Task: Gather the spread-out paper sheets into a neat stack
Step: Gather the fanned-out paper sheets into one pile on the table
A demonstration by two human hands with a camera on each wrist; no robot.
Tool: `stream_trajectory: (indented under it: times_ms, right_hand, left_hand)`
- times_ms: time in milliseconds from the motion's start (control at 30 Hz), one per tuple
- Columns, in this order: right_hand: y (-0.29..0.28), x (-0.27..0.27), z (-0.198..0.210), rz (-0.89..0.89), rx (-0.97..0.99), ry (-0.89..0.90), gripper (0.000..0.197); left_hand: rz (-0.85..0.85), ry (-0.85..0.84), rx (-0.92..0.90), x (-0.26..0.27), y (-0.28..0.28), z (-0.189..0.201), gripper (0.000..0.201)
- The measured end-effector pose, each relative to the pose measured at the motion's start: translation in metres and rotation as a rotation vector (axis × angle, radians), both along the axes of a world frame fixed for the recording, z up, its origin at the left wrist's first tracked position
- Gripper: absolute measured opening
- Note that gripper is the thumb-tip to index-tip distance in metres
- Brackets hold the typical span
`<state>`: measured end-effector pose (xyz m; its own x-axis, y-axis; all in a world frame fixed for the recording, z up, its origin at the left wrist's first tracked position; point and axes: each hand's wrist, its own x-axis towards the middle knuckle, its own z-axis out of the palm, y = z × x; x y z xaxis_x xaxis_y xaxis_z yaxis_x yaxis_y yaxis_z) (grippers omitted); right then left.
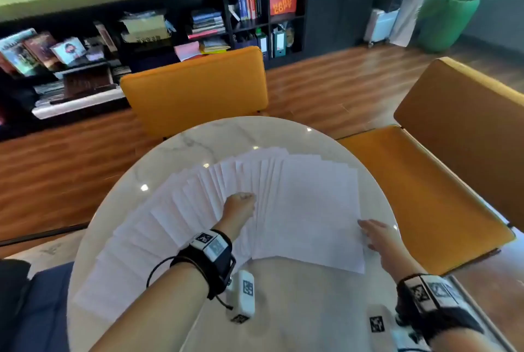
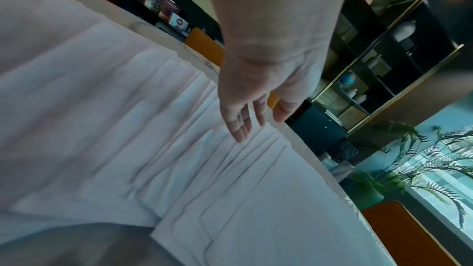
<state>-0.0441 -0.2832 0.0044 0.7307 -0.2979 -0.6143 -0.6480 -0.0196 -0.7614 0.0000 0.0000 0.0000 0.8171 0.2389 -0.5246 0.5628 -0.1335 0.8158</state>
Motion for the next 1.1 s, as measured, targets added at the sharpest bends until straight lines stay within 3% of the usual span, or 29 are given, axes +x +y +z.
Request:
stream_trajectory:
  times_ms: [100, 167, 300, 400, 500, 633, 700, 900, 1033, 1100]
  right_hand:
    - [-0.004, 0.016, -0.005, 0.007, 0.006, -0.002, 0.037]
    - [-0.006, 0.022, -0.009, 0.052, -0.013, 0.0, 0.024]
    - [-0.005, 0.026, -0.017, 0.122, -0.051, -0.013, 0.021]
    - [0.001, 0.028, -0.017, 0.132, -0.019, -0.009, 0.012]
    - [0.006, 0.032, -0.015, 0.146, 0.008, -0.015, 0.018]
    - [0.01, 0.036, -0.023, 0.166, 0.025, -0.008, 0.017]
    - [0.011, 0.037, -0.026, 0.162, 0.022, -0.006, 0.021]
    - [0.013, 0.041, -0.028, 0.129, -0.016, -0.019, 0.018]
    - [0.011, 0.049, -0.031, 0.098, -0.112, -0.083, 0.06]
    - [0.009, 0.052, -0.028, 0.068, -0.106, -0.164, 0.066]
  left_hand:
    - [-0.037, 0.081, 0.044, 0.019, -0.009, -0.006, 0.008]
    - [-0.051, 0.123, 0.054, 0.028, -0.016, -0.014, 0.021]
    - [-0.136, 0.17, 0.133, 0.039, -0.024, -0.021, 0.01]
    - [-0.209, 0.158, 0.158, 0.045, -0.025, -0.032, 0.032]
    - [-0.247, 0.139, 0.232, 0.044, -0.033, -0.028, 0.024]
    - [-0.308, 0.096, 0.407, 0.04, -0.045, -0.032, 0.048]
    - [-0.289, 0.047, 0.424, 0.035, -0.049, -0.033, 0.049]
    - [-0.203, -0.118, 0.254, 0.02, -0.053, -0.031, 0.04]
    - [-0.12, -0.205, 0.07, 0.017, -0.051, -0.026, 0.039]
    - [-0.103, -0.21, 0.019, 0.015, -0.046, -0.023, 0.041]
